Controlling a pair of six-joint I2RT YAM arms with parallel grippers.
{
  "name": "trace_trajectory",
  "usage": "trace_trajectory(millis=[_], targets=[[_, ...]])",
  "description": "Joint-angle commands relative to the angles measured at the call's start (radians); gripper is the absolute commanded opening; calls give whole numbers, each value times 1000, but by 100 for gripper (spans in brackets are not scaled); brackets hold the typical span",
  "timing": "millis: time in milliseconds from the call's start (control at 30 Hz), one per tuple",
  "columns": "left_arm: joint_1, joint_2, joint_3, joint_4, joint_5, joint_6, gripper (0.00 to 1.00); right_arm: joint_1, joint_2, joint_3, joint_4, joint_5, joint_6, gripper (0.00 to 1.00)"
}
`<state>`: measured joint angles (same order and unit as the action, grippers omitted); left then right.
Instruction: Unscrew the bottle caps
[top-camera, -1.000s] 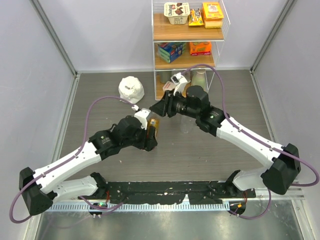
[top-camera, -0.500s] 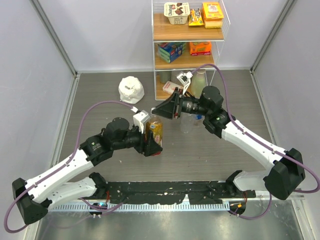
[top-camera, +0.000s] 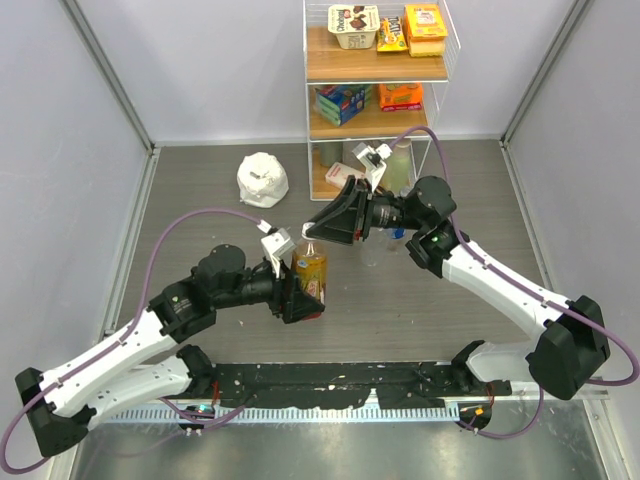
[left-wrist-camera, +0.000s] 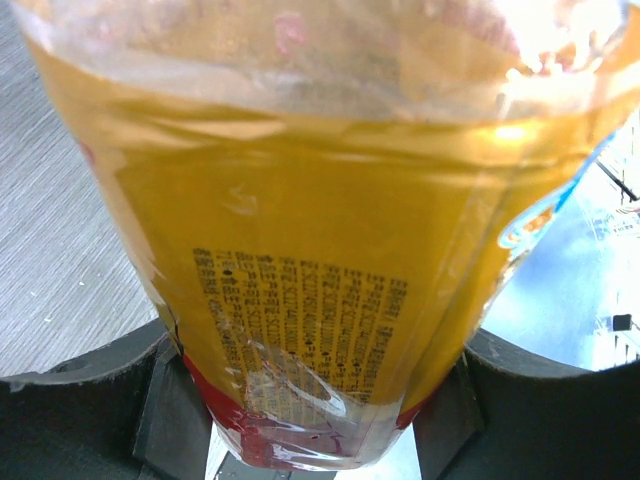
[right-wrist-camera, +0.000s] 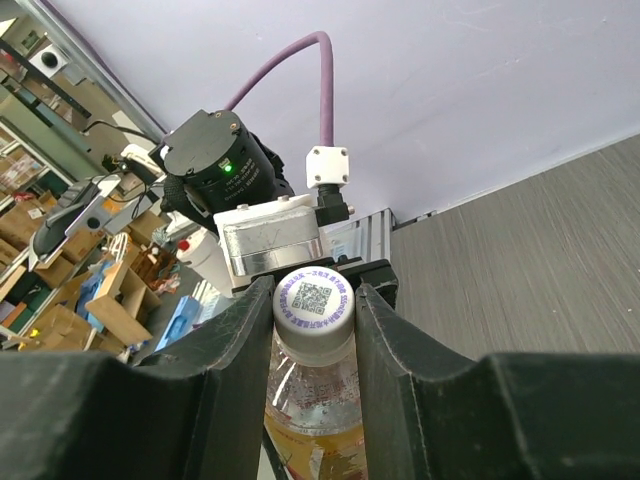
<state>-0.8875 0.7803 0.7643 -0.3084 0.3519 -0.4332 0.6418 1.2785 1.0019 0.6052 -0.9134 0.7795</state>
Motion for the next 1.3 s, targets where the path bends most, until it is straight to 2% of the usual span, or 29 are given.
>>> trace_trajectory(millis=[0, 33, 67, 133, 200, 267, 400, 633, 867, 1100, 1267], targets=[[1, -4, -2, 31, -25, 27, 0, -14, -7, 23, 47, -16, 50, 17], [1, 2, 0, 26, -34, 28, 0, -16, -5, 33, 30, 11, 44, 32], [1, 11, 3, 17, -42, 28, 0, -24, -5, 40, -7, 28, 44, 51], [1, 28, 7, 2, -56, 33, 0, -37, -4, 56, -48, 77, 43, 75], [1, 46, 12, -12, -73, 34, 0, -42, -5, 78, -106, 129, 14, 86], [1, 62, 16, -21, -82, 36, 0, -44, -8, 122, -264, 214, -60, 90], [1, 88, 26, -47, -125, 34, 0, -42, -8, 184, -445, 346, -121, 92], [2, 143, 59, -126, -290, 30, 0, 8, 18, 279, -746, 619, -180, 93], [1, 188, 87, -161, -343, 17, 0, 93, 85, 356, -895, 844, -201, 93], [1, 204, 93, -167, -389, 10, 0, 153, 123, 376, -920, 890, -210, 92], [1, 212, 96, -170, -392, 10, 0, 171, 165, 403, -946, 866, -218, 76]])
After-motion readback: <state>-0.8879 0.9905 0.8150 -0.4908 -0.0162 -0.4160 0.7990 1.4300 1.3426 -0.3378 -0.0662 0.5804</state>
